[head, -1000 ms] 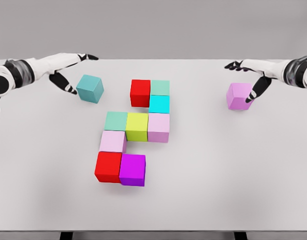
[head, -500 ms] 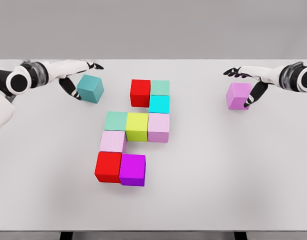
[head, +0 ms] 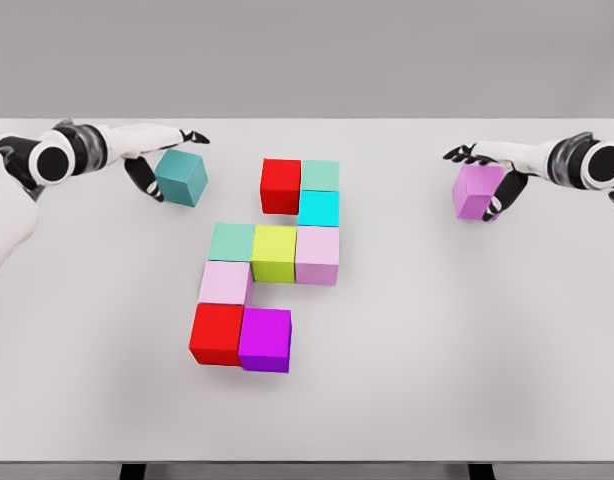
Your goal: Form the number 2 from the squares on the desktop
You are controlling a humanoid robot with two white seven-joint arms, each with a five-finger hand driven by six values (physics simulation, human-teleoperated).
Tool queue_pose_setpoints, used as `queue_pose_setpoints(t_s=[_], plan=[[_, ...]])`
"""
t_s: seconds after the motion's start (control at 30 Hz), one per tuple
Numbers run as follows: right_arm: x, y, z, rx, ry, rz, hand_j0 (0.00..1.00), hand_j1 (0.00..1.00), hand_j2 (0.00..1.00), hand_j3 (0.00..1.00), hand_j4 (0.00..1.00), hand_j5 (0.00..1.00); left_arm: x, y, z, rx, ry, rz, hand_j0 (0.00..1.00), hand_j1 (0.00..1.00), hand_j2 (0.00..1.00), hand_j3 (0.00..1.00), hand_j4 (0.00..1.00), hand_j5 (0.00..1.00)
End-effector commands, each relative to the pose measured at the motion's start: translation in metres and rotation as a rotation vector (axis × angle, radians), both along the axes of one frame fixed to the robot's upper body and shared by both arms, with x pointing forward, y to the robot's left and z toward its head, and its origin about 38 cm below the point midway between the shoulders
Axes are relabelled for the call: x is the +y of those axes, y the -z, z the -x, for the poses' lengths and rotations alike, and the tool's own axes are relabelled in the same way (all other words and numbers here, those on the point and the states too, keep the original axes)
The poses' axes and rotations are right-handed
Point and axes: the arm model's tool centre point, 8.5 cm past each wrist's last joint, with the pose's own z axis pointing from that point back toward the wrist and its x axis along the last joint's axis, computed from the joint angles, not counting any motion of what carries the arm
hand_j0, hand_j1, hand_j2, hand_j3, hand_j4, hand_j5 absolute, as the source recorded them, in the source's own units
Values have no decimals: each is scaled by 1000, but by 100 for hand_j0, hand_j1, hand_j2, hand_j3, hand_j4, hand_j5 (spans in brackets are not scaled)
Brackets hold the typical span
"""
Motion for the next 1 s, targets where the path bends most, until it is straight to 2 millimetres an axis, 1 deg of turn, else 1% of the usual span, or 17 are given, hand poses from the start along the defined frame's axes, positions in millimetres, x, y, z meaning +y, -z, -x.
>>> queue_pose_setpoints(t_s=[0.0,0.13,0.2,0.27,0.3,0.33,0.37,0.43,0.5,0.57,0.6,0.63,0.7,0.8,0.83,0.9,0.97], plan=[[-3,4,-1,3,4,6,99,99,99,99,99,99,-3,5,-1,10,-3,-2,100,100,100,100,100,100],[-1,5,-1,4,-4,7,98,98,98,98,98,98,-7,6,-2,6,4,-16,100,100,100,100,100,100],[-1,6,-1,5,-3,9,95,95,95,95,95,95,-7,6,-2,6,2,-16,100,100,100,100,100,100],[2,7,-2,1,-5,30,80,80,80,80,80,80,-4,8,-3,6,-3,-44,100,100,100,100,100,100],[0,9,-3,6,6,30,69,69,69,69,69,69,-8,8,-4,6,-1,-44,100,100,100,100,100,100],[-2,8,-3,7,11,31,63,63,63,63,63,63,-8,8,-4,6,0,-44,100,100,100,100,100,100],[-3,9,-3,7,14,33,58,58,58,58,58,58,-9,7,-5,1,2,-60,100,100,100,100,100,100],[5,10,-4,6,0,25,52,52,52,52,52,52,-9,8,-5,-2,3,-75,100,100,100,100,100,100],[7,8,-4,2,-6,25,49,49,49,49,49,49,-8,9,-5,-2,2,-85,100,100,100,100,100,100],[10,3,-5,-15,-27,29,48,48,48,48,48,48,-7,9,-5,-2,0,-89,100,100,100,100,100,100],[16,-1,-4,-30,-58,22,49,49,49,49,49,49,-7,10,-5,0,-2,-90,99,99,99,99,99,99],[23,-5,-3,-47,-93,14,49,49,49,49,49,49,-7,10,-5,1,-7,-89,95,95,95,95,95,95],[39,-18,2,-96,-185,0,49,49,49,49,49,49,-7,11,-5,2,-7,-89,83,83,83,83,83,83],[60,-38,13,-161,-312,-10,49,49,49,49,49,49,-9,13,-4,6,-5,-87,71,71,71,71,71,71],[64,-42,17,-177,-348,-12,49,49,49,49,49,49,-9,15,-3,9,-6,-89,68,68,68,68,68,68],[65,-55,33,-227,-455,-3,49,49,49,49,49,49,-8,15,-3,9,-7,-88,64,64,64,64,64,64],[63,-75,46,-287,-521,-3,51,51,51,51,51,51,-7,17,-4,16,-32,-89,62,62,62,62,62,62]])
